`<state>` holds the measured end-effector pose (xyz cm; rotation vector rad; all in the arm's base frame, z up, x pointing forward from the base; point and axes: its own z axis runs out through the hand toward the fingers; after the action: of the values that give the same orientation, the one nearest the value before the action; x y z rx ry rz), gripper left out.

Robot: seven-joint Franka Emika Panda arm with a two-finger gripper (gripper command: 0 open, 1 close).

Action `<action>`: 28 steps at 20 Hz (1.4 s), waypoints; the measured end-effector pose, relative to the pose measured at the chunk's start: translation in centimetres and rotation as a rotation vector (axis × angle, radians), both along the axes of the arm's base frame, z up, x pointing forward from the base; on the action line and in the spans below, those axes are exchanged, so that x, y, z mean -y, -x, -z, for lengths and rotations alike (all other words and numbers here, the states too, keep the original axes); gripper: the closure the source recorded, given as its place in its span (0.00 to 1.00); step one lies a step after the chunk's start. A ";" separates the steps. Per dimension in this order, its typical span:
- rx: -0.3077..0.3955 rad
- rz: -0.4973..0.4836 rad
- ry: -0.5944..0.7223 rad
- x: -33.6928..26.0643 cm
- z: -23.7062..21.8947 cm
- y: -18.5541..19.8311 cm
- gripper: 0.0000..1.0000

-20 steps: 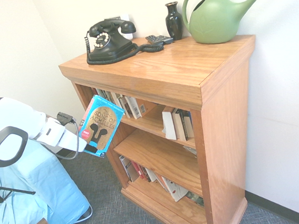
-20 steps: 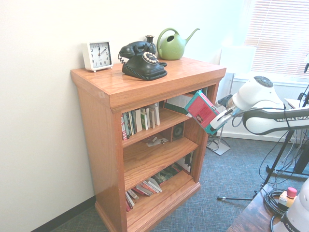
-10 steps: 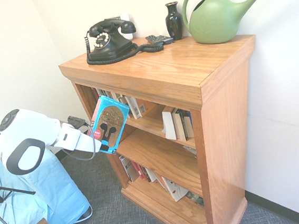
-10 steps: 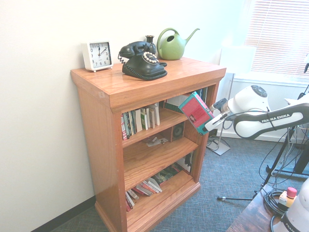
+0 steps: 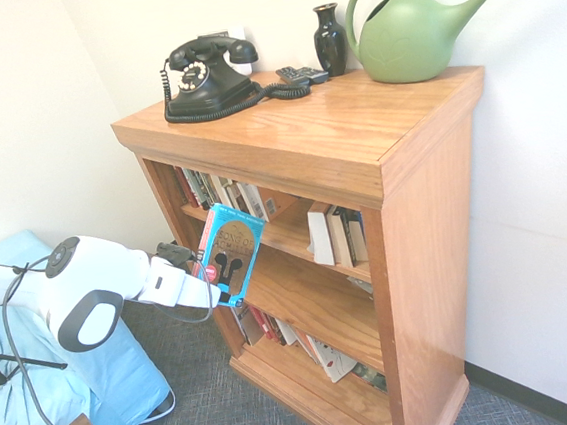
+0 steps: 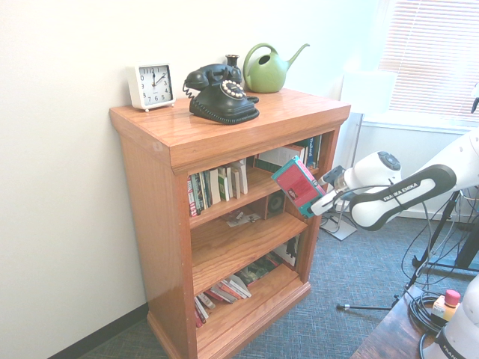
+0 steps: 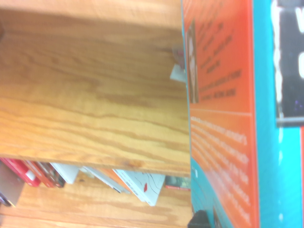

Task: Organize the shelf

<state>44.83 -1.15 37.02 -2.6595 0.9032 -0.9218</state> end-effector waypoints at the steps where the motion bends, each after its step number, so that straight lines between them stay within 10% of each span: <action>1: 0.001 -0.002 0.001 0.2 0.0 -0.6 1.00; 28: -0.087 -0.073 -0.087 -1.8 -3.8 -12.4 1.00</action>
<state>57.22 0.61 40.84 -2.6567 0.8384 -0.7381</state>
